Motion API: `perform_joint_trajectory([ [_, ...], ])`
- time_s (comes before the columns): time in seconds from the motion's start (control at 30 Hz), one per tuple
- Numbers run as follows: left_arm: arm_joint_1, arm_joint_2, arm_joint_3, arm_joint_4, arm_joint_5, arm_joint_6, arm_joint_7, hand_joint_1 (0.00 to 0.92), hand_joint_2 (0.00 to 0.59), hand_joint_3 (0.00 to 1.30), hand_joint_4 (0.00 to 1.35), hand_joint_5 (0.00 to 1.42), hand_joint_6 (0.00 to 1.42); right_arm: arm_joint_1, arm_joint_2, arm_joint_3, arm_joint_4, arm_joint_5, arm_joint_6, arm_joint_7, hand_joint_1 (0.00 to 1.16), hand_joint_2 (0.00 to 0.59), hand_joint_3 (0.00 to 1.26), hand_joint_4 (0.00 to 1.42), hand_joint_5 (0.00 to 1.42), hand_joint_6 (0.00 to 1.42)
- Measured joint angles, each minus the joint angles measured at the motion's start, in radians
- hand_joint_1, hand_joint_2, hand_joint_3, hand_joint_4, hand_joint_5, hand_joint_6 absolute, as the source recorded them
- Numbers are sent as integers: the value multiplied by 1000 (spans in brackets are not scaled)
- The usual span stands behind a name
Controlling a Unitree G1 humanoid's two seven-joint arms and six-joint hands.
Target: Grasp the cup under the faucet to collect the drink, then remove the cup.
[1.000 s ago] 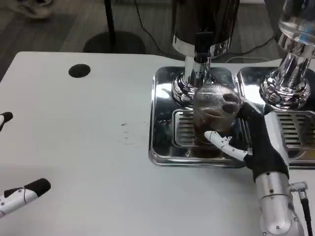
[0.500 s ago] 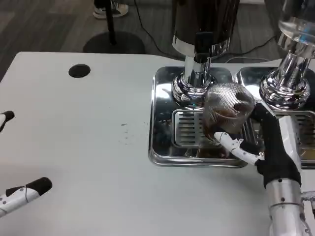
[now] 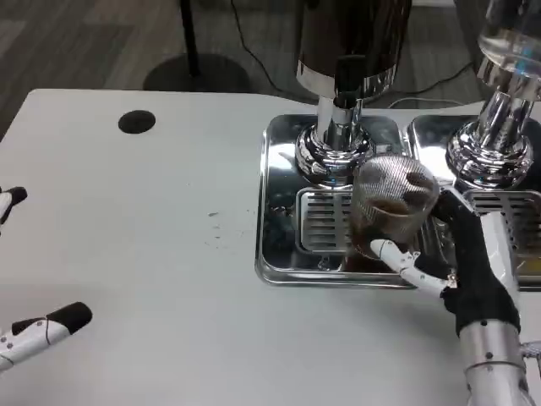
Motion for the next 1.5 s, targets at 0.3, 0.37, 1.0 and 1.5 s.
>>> perform_joint_trajectory([
  [0.3, -1, 0, -17, 0, 2, 2, 0, 0, 66, 76, 0, 0, 0, 37, -9, 0, -36, -5, 0, 14, 758, 229, 374, 377, 288, 104],
  [0.37, -1, 0, -22, 0, 3, 3, 0, 0, 66, 76, 0, 0, 0, 44, -15, 0, -47, -4, 0, 14, 758, 229, 374, 377, 288, 104],
  [1.0, -3, 0, -36, -9, 20, 13, 0, 0, 66, 76, 0, 0, 0, 148, -28, -15, -118, -3, 0, 30, 762, 230, 375, 377, 288, 115],
  [1.5, -5, 0, -40, -9, 27, 14, 0, 0, 66, 76, 0, 0, 0, 210, -30, -37, -163, -2, -20, 34, 767, 233, 375, 377, 288, 120],
])
